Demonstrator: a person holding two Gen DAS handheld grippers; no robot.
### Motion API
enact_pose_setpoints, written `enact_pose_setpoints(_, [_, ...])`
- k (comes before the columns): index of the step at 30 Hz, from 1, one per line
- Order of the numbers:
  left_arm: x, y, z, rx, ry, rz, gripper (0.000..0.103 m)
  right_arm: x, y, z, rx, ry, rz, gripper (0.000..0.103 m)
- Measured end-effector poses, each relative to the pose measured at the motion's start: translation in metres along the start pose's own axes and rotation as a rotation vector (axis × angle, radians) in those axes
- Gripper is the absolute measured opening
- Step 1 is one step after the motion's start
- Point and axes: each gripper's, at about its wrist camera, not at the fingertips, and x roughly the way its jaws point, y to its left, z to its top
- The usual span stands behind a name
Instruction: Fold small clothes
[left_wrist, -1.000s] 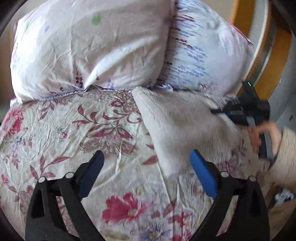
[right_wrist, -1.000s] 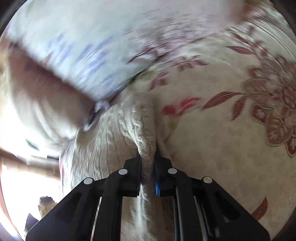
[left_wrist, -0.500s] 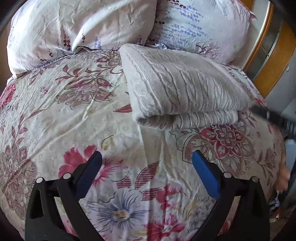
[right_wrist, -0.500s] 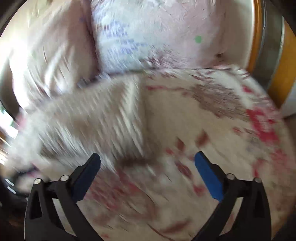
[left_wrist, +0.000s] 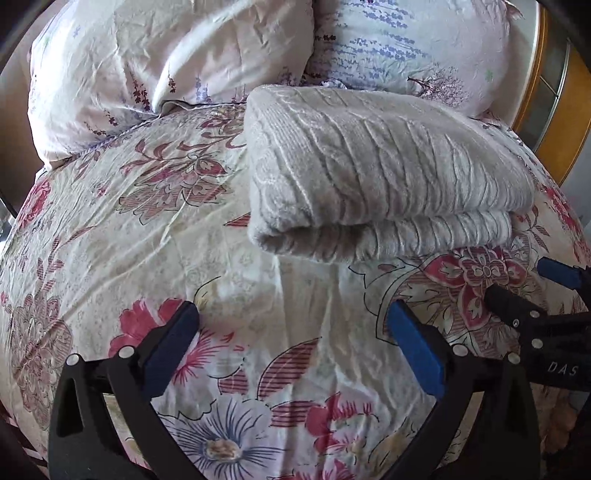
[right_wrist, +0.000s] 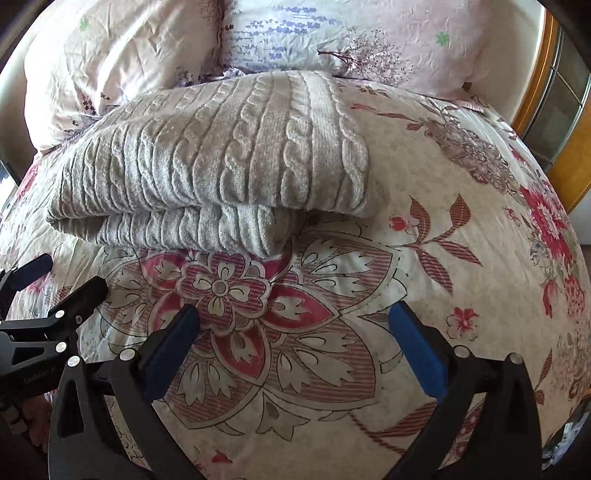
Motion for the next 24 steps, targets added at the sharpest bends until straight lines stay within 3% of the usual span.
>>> enact_pose_setpoints(3, [-0.0009, 0.0005, -0.0005, -0.002, -0.004, 0.001, 0.101, -0.0032, 0.0007, -0.0063, -0.004, -0.038, -0.001, 0.102])
enact_pose_setpoints(24, [-0.0019, -0.0008, -0.0008, -0.006, -0.008, 0.007, 0.101, -0.0035, -0.0007, -0.0059, -0.006, -0.043, 0.001, 0.102])
